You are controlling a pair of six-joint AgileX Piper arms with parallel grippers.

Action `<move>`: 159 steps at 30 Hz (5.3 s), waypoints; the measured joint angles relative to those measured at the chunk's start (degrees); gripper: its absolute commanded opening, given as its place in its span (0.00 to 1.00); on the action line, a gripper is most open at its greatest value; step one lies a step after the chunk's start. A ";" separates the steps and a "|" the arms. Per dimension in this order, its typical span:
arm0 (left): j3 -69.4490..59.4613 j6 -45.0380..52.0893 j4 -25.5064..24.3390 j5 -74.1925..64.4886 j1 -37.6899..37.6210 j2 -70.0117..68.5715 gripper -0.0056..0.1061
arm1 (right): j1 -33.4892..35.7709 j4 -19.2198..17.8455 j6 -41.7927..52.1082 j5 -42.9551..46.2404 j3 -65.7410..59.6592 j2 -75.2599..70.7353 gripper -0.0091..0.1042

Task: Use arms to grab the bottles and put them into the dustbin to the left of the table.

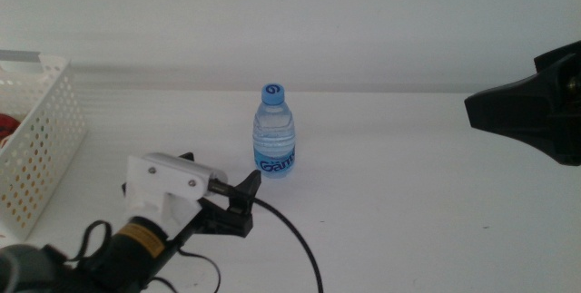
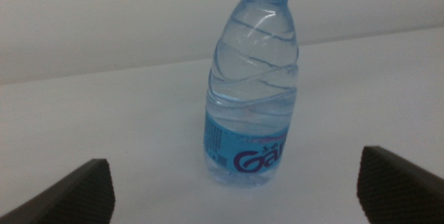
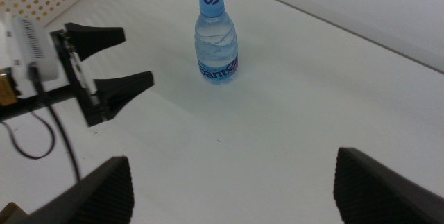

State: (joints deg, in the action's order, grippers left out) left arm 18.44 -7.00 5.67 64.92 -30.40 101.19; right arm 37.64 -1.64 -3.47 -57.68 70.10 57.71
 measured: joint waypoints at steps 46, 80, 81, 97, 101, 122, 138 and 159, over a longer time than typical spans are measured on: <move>23.35 -1.54 -4.50 -10.08 0.00 14.42 0.89 | 0.00 0.00 0.00 0.00 0.00 0.00 0.76; 33.37 -1.65 -4.62 -10.96 0.00 23.20 0.89 | 0.00 0.00 0.00 0.00 0.00 0.00 0.76; 33.71 -1.65 -4.62 -10.96 0.00 23.35 0.89 | 0.00 0.00 0.00 0.00 0.00 0.00 0.76; 34.38 2.12 -2.31 -10.96 0.00 23.73 0.78 | 0.00 0.00 0.00 0.00 0.00 0.00 0.76; 34.38 2.51 -2.21 -10.96 0.00 23.73 0.57 | 0.00 0.00 0.00 0.00 0.00 0.00 0.76; 26.33 5.76 -1.21 -19.34 0.11 14.31 0.03 | 0.00 0.00 0.00 0.00 0.00 0.00 0.76; 14.43 17.44 9.12 -39.09 0.94 -8.51 0.03 | 0.00 -0.10 0.00 0.00 0.00 0.00 0.76; 25.99 23.33 3.49 -93.67 16.66 -28.17 0.03 | 0.00 -0.10 0.00 0.00 0.00 0.00 0.76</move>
State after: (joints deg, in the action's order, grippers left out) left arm 44.43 16.33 9.16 -28.75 -13.75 73.02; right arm 37.64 -1.73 -3.47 -57.68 70.10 57.71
